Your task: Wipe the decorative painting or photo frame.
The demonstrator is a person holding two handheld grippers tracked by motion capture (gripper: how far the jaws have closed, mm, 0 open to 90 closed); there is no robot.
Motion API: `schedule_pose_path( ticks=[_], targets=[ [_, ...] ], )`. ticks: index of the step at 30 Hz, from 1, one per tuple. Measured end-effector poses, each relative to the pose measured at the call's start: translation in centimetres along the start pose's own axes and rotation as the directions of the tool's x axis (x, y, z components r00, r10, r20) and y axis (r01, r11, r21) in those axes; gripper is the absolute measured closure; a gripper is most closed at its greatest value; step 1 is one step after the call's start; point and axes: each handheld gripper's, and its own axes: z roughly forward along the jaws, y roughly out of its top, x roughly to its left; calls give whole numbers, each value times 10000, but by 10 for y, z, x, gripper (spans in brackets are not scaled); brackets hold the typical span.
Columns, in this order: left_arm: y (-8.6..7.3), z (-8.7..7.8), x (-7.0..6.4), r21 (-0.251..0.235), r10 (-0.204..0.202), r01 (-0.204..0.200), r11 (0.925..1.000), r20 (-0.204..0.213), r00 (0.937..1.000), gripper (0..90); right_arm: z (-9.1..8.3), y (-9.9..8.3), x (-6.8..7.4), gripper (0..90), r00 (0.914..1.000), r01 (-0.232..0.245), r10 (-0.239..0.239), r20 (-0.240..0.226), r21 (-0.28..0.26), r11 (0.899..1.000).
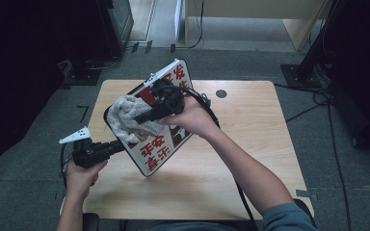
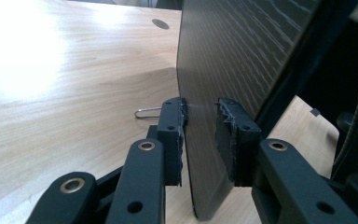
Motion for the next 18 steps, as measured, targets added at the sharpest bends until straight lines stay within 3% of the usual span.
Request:
schedule_pose_path(
  ticks=[5, 7, 18],
  targets=[
    [4, 3, 2, -5, 119, -119, 9999, 152, 9998, 721, 2, 7, 1, 656, 9999, -17, 17, 116, 18, 10000],
    [4, 4, 4, 15, -10, 9, 10000, 284, 9996, 719, 4, 6, -1, 656, 9999, -91, 91, 125, 37, 10000],
    [4, 2, 5, -112, -40, 45, 9999, 436, 9990, 719, 13, -5, -5, 656, 10000, -65, 64, 77, 185, 9998]
  ],
)
